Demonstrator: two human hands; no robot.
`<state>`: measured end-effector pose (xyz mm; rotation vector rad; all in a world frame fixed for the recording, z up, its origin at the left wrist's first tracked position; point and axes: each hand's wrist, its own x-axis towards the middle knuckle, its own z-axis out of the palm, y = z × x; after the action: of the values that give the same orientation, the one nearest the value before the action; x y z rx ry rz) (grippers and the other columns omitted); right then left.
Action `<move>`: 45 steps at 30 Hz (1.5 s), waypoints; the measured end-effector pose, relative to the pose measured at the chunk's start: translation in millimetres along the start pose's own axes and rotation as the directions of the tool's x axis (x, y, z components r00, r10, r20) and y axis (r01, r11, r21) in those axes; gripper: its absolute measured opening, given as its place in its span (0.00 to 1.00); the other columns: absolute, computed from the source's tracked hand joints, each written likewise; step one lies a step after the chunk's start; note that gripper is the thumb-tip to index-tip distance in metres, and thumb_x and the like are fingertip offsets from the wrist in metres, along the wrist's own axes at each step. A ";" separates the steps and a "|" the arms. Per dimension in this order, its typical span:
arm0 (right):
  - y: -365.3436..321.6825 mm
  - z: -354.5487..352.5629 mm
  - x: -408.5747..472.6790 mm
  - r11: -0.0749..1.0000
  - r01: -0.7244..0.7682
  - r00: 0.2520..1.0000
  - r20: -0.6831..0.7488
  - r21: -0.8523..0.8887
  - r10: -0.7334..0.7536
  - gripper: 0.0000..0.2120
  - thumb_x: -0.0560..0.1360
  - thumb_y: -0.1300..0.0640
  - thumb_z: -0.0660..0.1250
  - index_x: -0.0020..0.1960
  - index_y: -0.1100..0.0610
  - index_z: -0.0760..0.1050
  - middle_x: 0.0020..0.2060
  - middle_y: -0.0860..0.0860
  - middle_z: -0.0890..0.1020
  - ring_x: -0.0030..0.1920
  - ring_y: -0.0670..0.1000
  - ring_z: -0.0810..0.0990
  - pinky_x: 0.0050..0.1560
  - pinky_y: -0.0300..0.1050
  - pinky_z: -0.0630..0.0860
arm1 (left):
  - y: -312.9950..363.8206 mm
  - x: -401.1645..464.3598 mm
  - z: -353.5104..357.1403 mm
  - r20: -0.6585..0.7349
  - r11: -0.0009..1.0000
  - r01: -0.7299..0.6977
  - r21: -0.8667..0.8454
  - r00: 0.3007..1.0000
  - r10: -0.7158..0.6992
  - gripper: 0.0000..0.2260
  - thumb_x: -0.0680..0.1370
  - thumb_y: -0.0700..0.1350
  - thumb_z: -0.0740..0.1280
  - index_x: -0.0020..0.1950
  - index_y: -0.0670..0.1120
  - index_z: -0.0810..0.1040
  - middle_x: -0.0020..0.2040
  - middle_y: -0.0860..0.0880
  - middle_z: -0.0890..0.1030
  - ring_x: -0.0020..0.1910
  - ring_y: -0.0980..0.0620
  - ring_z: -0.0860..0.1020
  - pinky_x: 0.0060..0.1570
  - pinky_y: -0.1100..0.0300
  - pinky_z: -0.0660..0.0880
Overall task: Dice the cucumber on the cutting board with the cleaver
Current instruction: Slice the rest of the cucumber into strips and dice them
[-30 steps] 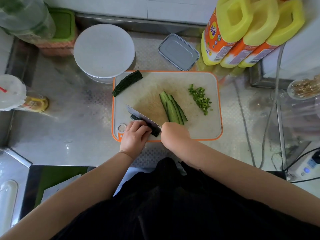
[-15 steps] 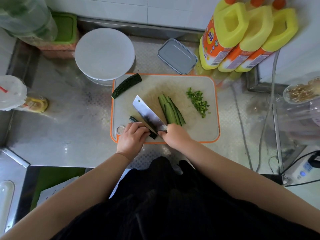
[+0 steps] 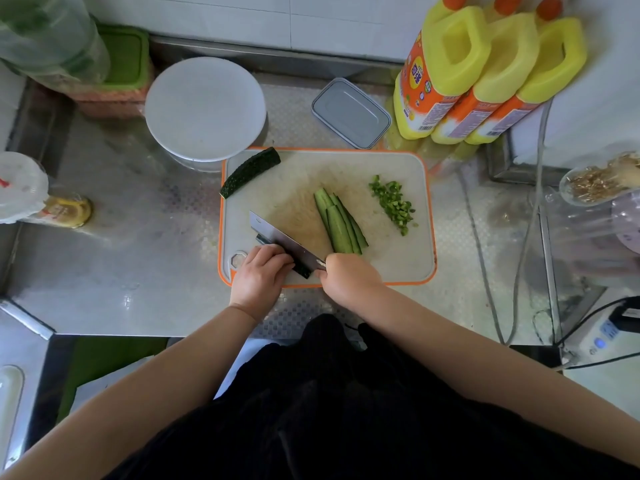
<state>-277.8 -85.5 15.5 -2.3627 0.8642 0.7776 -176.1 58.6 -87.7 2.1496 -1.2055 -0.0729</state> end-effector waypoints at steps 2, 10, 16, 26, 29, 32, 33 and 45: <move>-2.4 -0.6 0.6 1.000 -0.011 1.000 0.003 -0.020 0.011 0.10 0.81 0.52 0.58 0.43 0.56 0.69 0.32 0.50 0.71 0.38 0.56 0.74 0.37 0.46 0.68 | -1.1 0.1 0.3 -0.008 1.000 -0.006 -0.004 1.000 0.005 0.11 0.78 0.45 0.64 0.45 0.42 0.84 0.47 0.46 0.81 0.46 0.47 0.74 0.49 0.60 0.71; -15.7 -2.7 9.4 0.993 -0.066 0.998 0.015 -0.093 0.068 0.06 0.78 0.64 0.60 0.50 0.58 0.75 0.34 0.51 0.72 0.39 0.55 0.74 0.38 0.46 0.70 | -4.5 0.0 2.6 -0.032 0.999 -0.010 -0.032 0.999 0.009 0.09 0.77 0.44 0.66 0.45 0.42 0.85 0.47 0.46 0.81 0.46 0.48 0.74 0.50 0.61 0.71; -13.3 16.4 12.9 0.996 -0.061 0.998 -0.023 -0.059 0.060 0.07 0.79 0.58 0.61 0.50 0.58 0.76 0.31 0.50 0.71 0.38 0.55 0.75 0.36 0.45 0.71 | -7.0 -1.8 3.1 -0.017 0.999 -0.024 -0.039 1.000 0.024 0.09 0.78 0.44 0.66 0.46 0.41 0.84 0.48 0.46 0.81 0.46 0.47 0.74 0.50 0.61 0.71; 1.5 2.1 12.1 0.977 -0.085 0.996 0.009 0.195 0.084 0.17 0.79 0.46 0.60 0.51 0.61 0.74 0.47 0.59 0.80 0.49 0.61 0.78 0.40 0.44 0.67 | -3.4 -2.7 3.4 -0.013 1.000 -0.011 -0.012 1.000 0.011 0.09 0.78 0.45 0.66 0.45 0.42 0.82 0.48 0.45 0.80 0.47 0.46 0.75 0.51 0.56 0.73; -0.9 1.3 3.8 0.988 -0.052 0.998 -0.020 0.143 0.055 0.16 0.79 0.47 0.59 0.49 0.60 0.75 0.44 0.58 0.79 0.49 0.61 0.79 0.40 0.45 0.68 | -2.7 -3.1 2.4 -0.014 1.000 -0.010 -0.012 1.000 0.010 0.09 0.78 0.45 0.66 0.45 0.41 0.82 0.47 0.45 0.80 0.47 0.45 0.75 0.51 0.55 0.73; -3.7 0.7 -3.7 0.996 -0.033 0.999 -0.024 0.084 0.035 0.17 0.80 0.47 0.58 0.51 0.60 0.75 0.43 0.56 0.78 0.49 0.60 0.79 0.41 0.46 0.70 | -1.7 -3.4 2.8 -0.019 1.000 0.014 -0.008 1.000 -0.014 0.09 0.78 0.45 0.66 0.45 0.42 0.82 0.47 0.46 0.80 0.47 0.45 0.75 0.49 0.55 0.74; -4.6 0.4 -5.2 0.997 -0.029 0.999 -0.025 0.071 0.030 0.17 0.80 0.48 0.58 0.52 0.61 0.75 0.44 0.57 0.79 0.49 0.60 0.79 0.41 0.46 0.70 | -1.5 -3.5 3.1 -0.022 1.000 0.022 -0.005 1.000 -0.022 0.09 0.77 0.45 0.66 0.44 0.42 0.83 0.46 0.46 0.80 0.47 0.45 0.75 0.49 0.56 0.73; -12.8 3.8 -7.6 0.999 -0.028 0.999 -0.024 -0.036 0.028 0.10 0.81 0.55 0.58 0.53 0.59 0.76 0.38 0.53 0.74 0.39 0.56 0.74 0.37 0.46 0.69 | -2.7 -6.5 5.8 -0.022 0.999 0.033 -0.003 0.999 -0.033 0.07 0.77 0.43 0.67 0.45 0.41 0.82 0.46 0.46 0.80 0.46 0.45 0.75 0.48 0.56 0.73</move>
<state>-275.0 -71.4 21.1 -2.4006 0.9021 0.7840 -179.8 61.6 -95.5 2.1628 -1.1569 -0.0644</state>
